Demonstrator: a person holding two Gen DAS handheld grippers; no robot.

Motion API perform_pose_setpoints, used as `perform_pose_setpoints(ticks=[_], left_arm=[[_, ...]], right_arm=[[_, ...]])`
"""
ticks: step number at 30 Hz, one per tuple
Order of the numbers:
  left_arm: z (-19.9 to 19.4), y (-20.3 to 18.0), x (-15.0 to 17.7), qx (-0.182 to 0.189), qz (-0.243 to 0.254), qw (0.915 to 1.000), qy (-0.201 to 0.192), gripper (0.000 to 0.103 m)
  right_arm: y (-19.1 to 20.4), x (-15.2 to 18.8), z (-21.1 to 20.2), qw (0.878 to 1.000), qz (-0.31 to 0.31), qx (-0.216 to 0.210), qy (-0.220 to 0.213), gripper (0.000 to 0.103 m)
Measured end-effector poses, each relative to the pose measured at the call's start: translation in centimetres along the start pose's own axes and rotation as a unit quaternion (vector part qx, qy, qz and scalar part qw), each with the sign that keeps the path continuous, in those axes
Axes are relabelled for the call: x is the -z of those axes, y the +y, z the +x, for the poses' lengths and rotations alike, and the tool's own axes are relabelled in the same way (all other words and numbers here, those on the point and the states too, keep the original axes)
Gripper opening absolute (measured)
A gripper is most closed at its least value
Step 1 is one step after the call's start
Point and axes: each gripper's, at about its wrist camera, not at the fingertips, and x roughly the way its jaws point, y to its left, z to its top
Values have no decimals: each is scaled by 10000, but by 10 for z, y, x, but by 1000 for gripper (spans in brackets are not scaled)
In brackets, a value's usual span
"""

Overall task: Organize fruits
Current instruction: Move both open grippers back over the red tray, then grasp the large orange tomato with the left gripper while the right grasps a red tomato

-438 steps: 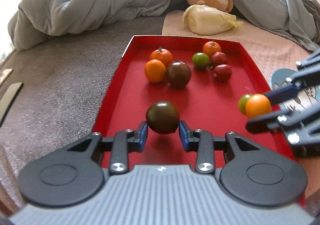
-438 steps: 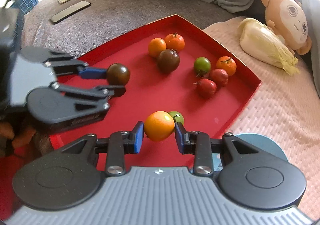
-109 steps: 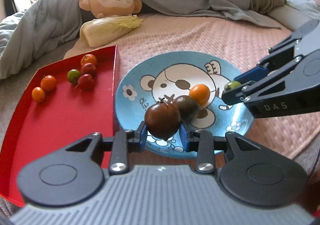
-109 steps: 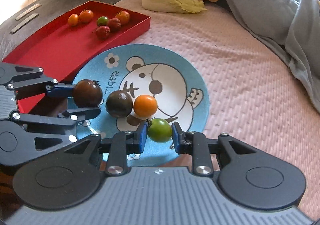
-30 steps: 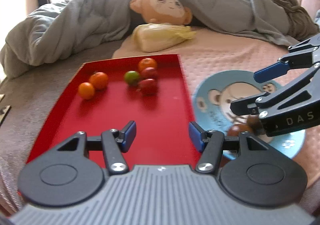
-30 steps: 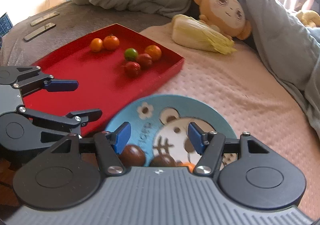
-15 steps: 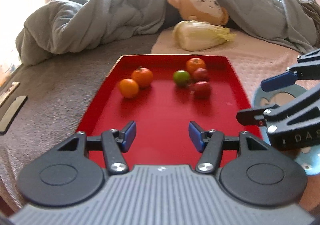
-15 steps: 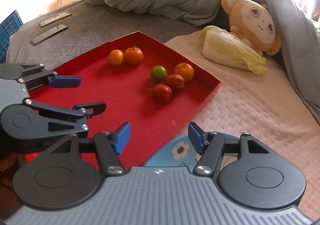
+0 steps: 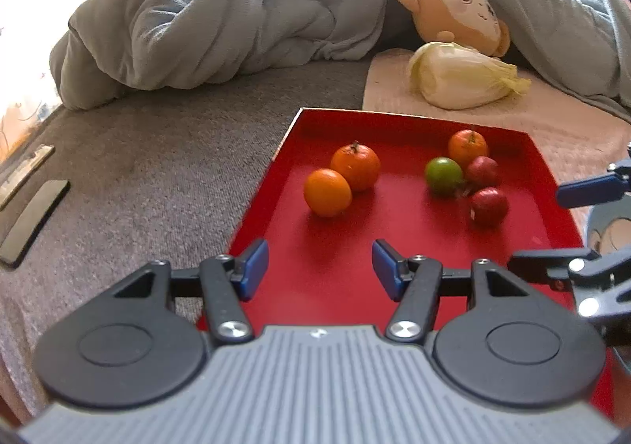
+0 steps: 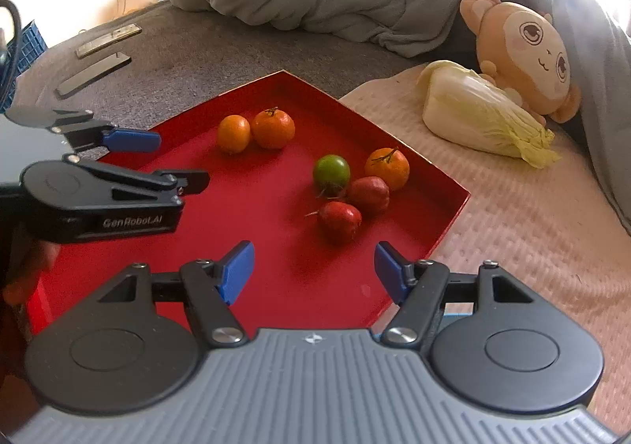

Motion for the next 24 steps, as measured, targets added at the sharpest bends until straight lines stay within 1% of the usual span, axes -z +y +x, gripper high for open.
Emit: perform_pose_setpoints(ticks=[4, 9, 13, 21, 24], left_arm=[[13, 1, -8, -77, -19, 10000, 60, 61], [25, 1, -10, -117, -86, 9998, 168, 61], [34, 3, -11, -29, -185, 9994, 292, 61], [41, 2, -13, 49, -141, 9997, 197, 61], [43, 3, -14, 106, -144, 9997, 168, 61]], right_arm=[[-4, -4, 6, 10000, 61, 18, 9, 72], [-5, -5, 12, 10000, 40, 14, 28, 72], [-8, -7, 16, 10000, 47, 34, 25, 72], [-16, -13, 25, 9996, 205, 211, 9, 72], [-17, -14, 30, 9994, 255, 211, 48, 72]])
